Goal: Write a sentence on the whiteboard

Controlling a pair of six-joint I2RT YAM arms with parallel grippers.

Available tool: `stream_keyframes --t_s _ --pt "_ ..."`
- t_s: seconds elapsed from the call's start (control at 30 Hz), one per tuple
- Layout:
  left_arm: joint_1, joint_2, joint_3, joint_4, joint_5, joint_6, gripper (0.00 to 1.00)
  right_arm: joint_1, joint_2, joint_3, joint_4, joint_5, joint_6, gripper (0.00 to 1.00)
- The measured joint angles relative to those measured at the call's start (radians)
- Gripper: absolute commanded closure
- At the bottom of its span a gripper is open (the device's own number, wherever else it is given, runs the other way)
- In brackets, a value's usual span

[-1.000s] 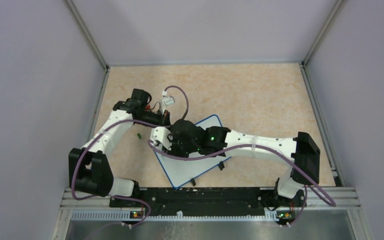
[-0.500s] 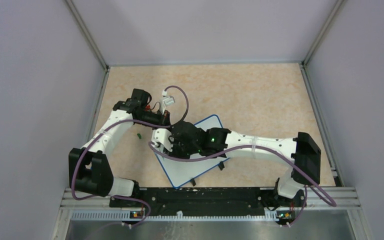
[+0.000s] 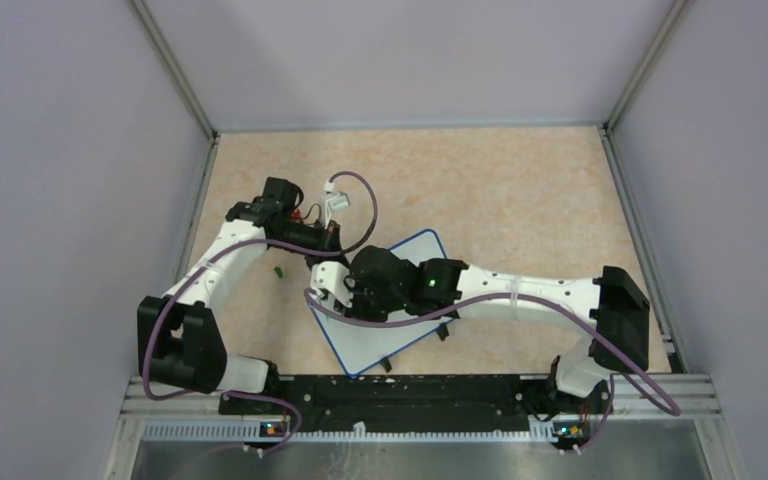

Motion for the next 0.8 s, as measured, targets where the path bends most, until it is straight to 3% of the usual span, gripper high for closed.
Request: stream_keyframes --t_s 0.8 --pt "-0.001 0.000 0.000 0.000 0.001 -0.001 1.00 -0.004 0.010 0.083 -0.013 -0.029 0.000 1.00"
